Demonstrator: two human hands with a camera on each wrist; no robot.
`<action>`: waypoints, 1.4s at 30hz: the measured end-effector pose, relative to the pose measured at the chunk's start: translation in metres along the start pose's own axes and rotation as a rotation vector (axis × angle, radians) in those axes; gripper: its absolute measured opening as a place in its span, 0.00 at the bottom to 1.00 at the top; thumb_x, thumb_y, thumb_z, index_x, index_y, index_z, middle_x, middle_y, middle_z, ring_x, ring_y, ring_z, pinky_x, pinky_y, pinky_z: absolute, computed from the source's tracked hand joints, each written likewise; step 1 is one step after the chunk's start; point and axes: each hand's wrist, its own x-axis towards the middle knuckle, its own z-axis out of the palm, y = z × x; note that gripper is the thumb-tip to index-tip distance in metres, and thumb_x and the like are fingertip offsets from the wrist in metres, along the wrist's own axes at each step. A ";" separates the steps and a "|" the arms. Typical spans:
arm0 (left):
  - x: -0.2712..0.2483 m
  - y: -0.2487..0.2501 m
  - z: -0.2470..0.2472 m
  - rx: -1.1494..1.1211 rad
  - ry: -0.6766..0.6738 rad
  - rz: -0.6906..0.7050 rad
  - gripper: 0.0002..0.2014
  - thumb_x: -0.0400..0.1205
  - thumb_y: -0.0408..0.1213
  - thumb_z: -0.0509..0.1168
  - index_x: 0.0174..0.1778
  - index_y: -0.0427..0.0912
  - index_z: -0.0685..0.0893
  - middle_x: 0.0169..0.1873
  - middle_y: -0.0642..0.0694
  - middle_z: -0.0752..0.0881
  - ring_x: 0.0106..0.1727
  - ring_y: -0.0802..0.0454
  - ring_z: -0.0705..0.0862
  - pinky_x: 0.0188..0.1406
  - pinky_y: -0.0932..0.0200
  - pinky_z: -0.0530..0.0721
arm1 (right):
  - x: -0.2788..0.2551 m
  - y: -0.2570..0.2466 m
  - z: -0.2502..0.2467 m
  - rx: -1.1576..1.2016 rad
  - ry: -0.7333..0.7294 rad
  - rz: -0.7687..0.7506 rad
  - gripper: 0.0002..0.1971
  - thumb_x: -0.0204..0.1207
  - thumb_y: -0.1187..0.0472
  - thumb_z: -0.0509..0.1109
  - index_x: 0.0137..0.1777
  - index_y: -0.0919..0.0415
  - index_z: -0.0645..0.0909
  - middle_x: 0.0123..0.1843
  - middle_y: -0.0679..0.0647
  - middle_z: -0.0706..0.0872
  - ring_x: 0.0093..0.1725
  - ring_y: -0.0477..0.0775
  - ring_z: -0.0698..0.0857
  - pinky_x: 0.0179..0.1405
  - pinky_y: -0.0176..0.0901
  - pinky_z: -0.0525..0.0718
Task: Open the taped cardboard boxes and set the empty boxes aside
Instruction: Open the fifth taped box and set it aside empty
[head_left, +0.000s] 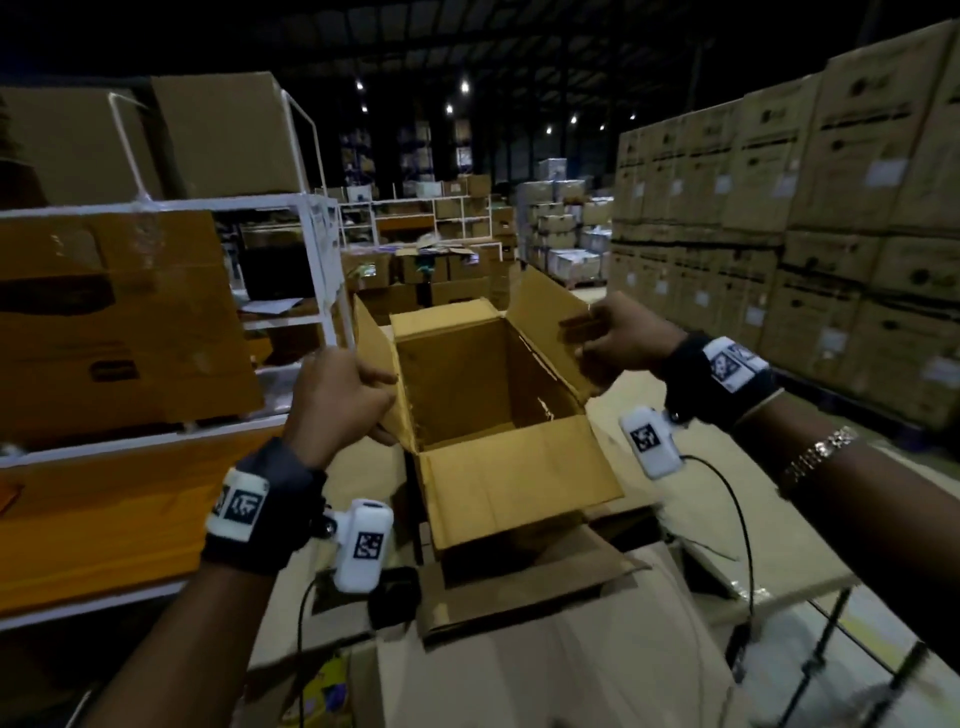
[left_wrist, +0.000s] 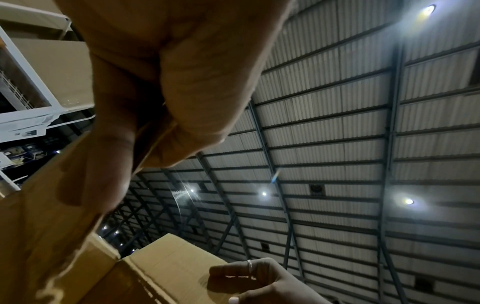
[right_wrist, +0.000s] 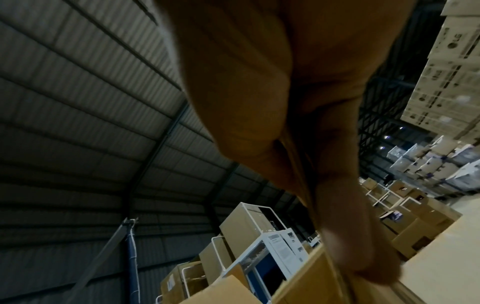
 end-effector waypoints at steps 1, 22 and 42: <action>0.005 0.001 -0.002 -0.017 -0.010 -0.012 0.10 0.81 0.27 0.72 0.41 0.50 0.89 0.40 0.41 0.91 0.27 0.45 0.92 0.34 0.44 0.93 | 0.002 -0.006 -0.003 -0.008 -0.017 0.002 0.24 0.81 0.74 0.69 0.77 0.61 0.76 0.57 0.61 0.89 0.47 0.61 0.93 0.38 0.51 0.94; -0.024 -0.021 0.043 0.158 -0.223 -0.180 0.09 0.81 0.23 0.71 0.50 0.40 0.91 0.47 0.42 0.93 0.27 0.53 0.91 0.29 0.50 0.92 | 0.012 0.061 0.050 -0.013 -0.207 -0.029 0.39 0.81 0.71 0.71 0.87 0.49 0.57 0.56 0.51 0.79 0.45 0.59 0.92 0.33 0.48 0.93; -0.046 -0.079 0.077 0.111 0.146 -0.226 0.20 0.83 0.39 0.73 0.72 0.50 0.85 0.69 0.39 0.86 0.51 0.48 0.91 0.54 0.51 0.89 | 0.025 0.167 0.074 0.318 0.023 -0.139 0.31 0.76 0.58 0.80 0.76 0.47 0.72 0.68 0.53 0.85 0.62 0.59 0.88 0.50 0.66 0.92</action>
